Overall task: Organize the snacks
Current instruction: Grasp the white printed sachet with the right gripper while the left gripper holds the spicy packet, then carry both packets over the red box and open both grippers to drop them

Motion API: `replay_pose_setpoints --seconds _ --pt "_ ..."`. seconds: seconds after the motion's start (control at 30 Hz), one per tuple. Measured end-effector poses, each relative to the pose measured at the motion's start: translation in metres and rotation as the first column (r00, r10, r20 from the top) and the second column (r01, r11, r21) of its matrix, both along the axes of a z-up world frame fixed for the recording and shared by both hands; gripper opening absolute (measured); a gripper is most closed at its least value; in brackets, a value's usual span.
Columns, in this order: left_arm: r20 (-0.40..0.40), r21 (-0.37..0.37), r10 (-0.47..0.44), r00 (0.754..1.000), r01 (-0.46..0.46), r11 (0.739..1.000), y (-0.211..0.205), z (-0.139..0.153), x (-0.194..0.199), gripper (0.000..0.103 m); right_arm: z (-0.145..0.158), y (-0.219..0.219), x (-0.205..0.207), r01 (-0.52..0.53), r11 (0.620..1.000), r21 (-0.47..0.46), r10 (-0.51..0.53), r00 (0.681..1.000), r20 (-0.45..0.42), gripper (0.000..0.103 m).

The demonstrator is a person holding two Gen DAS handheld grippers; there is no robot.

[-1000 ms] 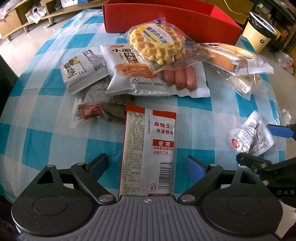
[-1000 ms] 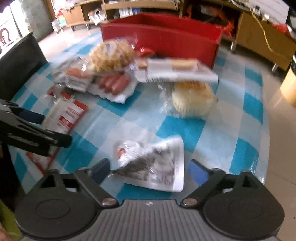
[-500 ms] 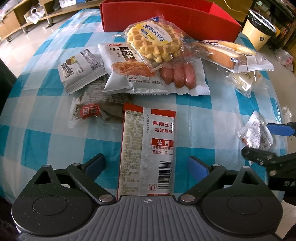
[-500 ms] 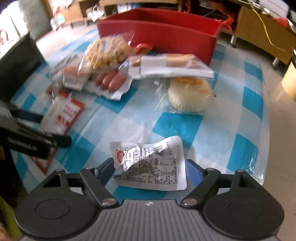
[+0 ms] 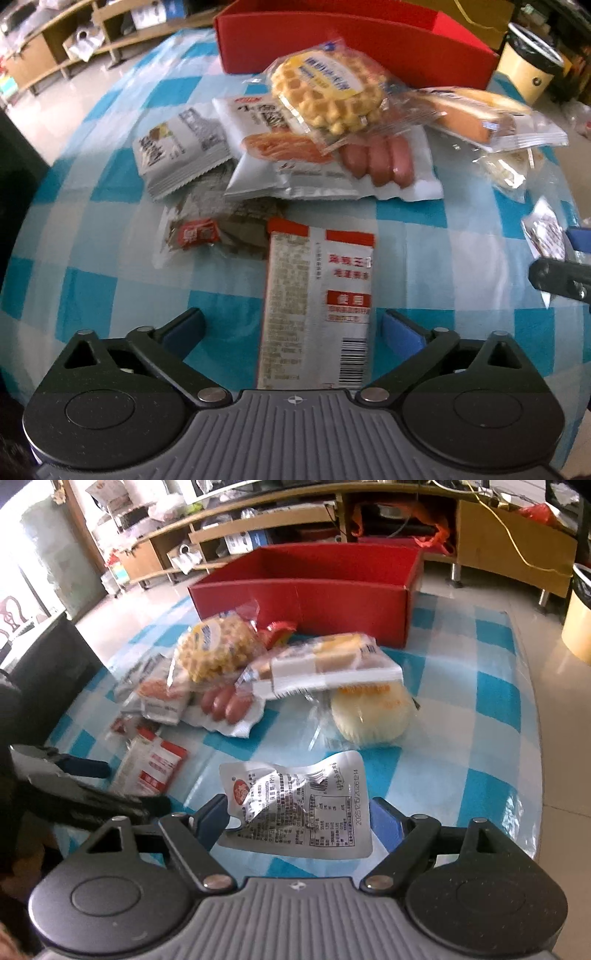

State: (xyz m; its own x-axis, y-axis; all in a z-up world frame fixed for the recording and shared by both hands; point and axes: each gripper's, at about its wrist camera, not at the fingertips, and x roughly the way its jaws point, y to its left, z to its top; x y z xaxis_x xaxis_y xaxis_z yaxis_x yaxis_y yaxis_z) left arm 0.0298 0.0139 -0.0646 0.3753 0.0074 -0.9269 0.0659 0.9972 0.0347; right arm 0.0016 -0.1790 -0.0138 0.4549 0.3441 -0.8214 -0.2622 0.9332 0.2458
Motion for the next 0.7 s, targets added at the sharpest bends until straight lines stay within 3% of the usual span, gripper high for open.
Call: replay_pose_setpoints --seconds 0.07,0.13,0.33,0.7 --pt "0.025 0.007 -0.004 1.0 0.004 1.0 -0.002 0.008 -0.003 0.068 0.003 0.001 -0.001 -0.003 1.0 0.012 0.003 1.0 0.011 0.081" --pt "0.019 -0.02 -0.005 1.0 0.006 1.0 0.001 0.013 -0.006 0.057 0.007 0.001 -0.002 -0.009 1.0 0.022 0.009 1.0 0.024 0.081" --pt "0.0 -0.083 0.042 0.999 -0.042 0.996 0.009 0.018 -0.009 0.052 0.016 0.0 -0.005 -0.014 0.999 0.048 0.011 0.998 0.062 0.081" --pt "0.077 -0.133 0.066 0.995 -0.056 0.989 0.017 0.053 -0.012 0.052 0.024 0.0 -0.007 -0.022 0.997 0.08 0.014 0.995 0.1 0.081"
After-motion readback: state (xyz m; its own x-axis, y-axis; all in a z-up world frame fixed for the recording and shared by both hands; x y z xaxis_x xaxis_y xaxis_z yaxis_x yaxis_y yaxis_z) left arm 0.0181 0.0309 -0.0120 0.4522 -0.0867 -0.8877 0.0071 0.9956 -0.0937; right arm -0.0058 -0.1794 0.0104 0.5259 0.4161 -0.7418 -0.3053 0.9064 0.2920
